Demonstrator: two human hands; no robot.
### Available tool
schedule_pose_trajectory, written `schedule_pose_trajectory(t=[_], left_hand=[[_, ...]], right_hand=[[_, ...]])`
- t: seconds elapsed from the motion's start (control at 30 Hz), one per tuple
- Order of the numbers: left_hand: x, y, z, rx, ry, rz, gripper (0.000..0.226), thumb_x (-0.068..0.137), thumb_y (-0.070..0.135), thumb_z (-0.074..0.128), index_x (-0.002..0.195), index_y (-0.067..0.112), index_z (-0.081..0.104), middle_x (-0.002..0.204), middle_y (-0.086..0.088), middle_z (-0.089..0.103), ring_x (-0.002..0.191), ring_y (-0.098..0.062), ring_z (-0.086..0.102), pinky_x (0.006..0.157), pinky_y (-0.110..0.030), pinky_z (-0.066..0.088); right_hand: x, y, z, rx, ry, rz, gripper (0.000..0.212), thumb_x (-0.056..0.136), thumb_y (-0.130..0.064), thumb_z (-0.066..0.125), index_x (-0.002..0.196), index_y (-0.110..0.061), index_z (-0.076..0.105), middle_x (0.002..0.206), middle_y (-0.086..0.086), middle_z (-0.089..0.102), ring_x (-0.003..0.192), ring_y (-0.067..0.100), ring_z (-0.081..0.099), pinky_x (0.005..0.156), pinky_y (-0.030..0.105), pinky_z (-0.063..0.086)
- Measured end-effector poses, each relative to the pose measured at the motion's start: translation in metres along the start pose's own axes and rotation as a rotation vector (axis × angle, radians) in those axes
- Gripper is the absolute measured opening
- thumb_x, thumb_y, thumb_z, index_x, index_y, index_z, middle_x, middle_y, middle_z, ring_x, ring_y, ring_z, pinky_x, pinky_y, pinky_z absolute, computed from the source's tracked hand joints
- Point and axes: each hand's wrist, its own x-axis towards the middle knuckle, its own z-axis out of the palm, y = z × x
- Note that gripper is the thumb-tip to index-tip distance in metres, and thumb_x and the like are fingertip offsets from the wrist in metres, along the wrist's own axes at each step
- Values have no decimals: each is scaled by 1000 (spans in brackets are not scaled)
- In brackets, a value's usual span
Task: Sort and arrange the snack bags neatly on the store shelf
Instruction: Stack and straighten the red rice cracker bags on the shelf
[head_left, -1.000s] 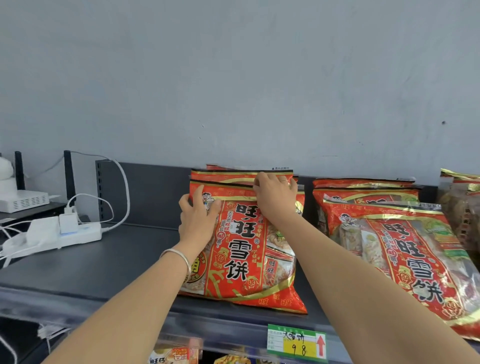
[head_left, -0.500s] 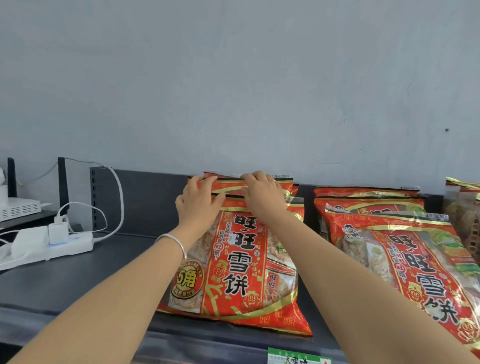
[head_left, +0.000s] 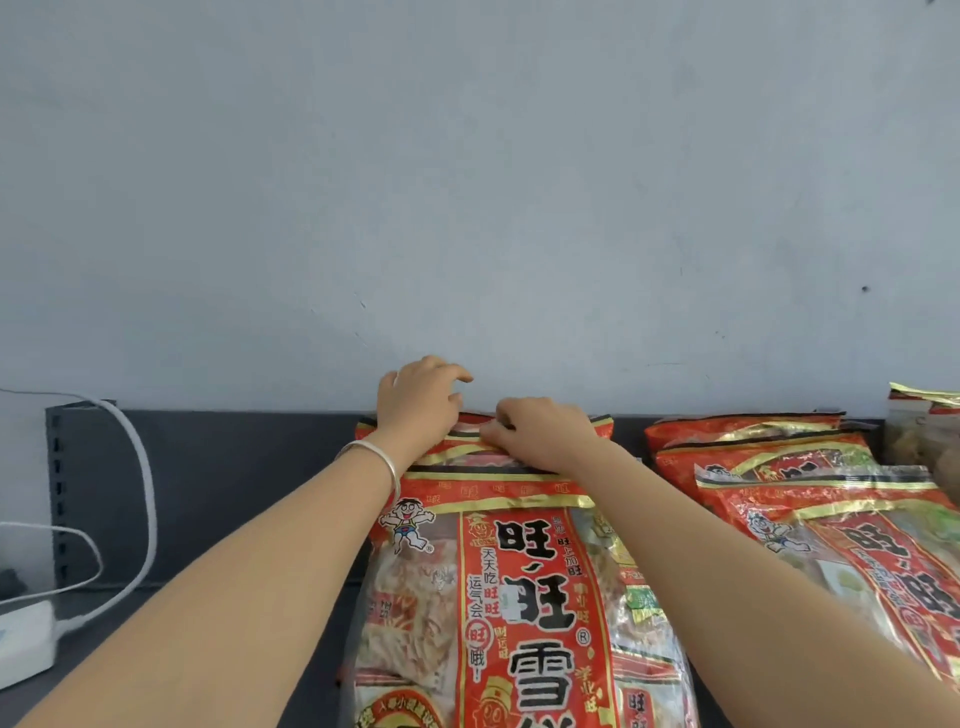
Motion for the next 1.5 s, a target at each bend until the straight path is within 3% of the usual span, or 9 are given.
schedule_pose_trajectory(t=[0.17, 0.33, 0.47, 0.73, 0.87, 1.03, 1.2, 1.37, 1.5], left_hand=[[17, 6, 14, 56, -375, -6, 31, 88, 52, 53, 115, 39, 59, 123, 8, 59, 117, -21, 50, 93, -45, 27], [24, 12, 25, 101, -147, 124, 19, 88, 40, 58, 96, 29, 71, 106, 5, 63, 97, -20, 59, 73, -32, 35], [22, 21, 32, -1, -104, 119, 19, 89, 32, 56, 81, 23, 71, 87, 5, 67, 75, -17, 58, 56, -25, 33], [30, 46, 40, -183, -131, -105, 37, 94, 38, 48, 71, 12, 61, 74, -3, 61, 68, -22, 58, 56, -27, 38], [30, 52, 45, -59, -87, -68, 42, 97, 45, 39, 67, 17, 52, 68, 0, 55, 68, -22, 56, 68, -33, 42], [30, 48, 44, 154, -40, -28, 45, 99, 43, 32, 61, 22, 45, 62, 4, 52, 60, -18, 46, 73, -37, 25], [28, 44, 49, 128, 57, 37, 37, 97, 47, 35, 74, 22, 51, 66, 6, 57, 66, -19, 51, 75, -37, 26], [21, 43, 44, 117, 179, 158, 23, 93, 43, 47, 109, 28, 55, 104, 5, 63, 99, -22, 54, 83, -41, 30], [5, 43, 29, 98, 175, 186, 26, 93, 35, 49, 118, 29, 53, 119, 2, 59, 111, -23, 51, 91, -44, 32]], right_hand=[[-3, 12, 3, 9, 5, -61, 25, 95, -48, 43, 86, -25, 49, 73, -8, 51, 75, 20, 53, 57, 31, 34], [-5, 17, 8, -31, 61, -48, 28, 96, -47, 41, 101, -23, 55, 93, 2, 63, 84, 24, 56, 64, 33, 37], [-12, 29, 11, -63, 94, -39, 26, 96, -49, 42, 99, -26, 55, 84, -3, 60, 77, 20, 50, 64, 33, 35], [-11, 53, 6, -162, 196, -26, 27, 96, -49, 41, 78, -30, 48, 69, -10, 53, 75, 18, 55, 74, 36, 34], [-10, 55, 14, -100, 187, -45, 25, 97, -45, 42, 80, -28, 49, 69, -10, 54, 77, 20, 60, 74, 35, 36], [-6, 49, 19, -48, 252, -49, 23, 97, -42, 44, 81, -27, 51, 70, -10, 53, 81, 21, 61, 79, 36, 34], [-3, 47, 27, -83, 206, -6, 27, 98, -45, 38, 81, -27, 48, 81, -4, 65, 85, 24, 62, 76, 38, 30], [-8, 45, 27, -117, 313, 53, 31, 97, -45, 41, 104, -23, 61, 103, -2, 67, 106, 25, 54, 87, 42, 33], [-19, 36, 22, -87, 411, 72, 30, 96, -41, 45, 116, -23, 59, 117, 0, 61, 115, 26, 50, 92, 43, 35]])
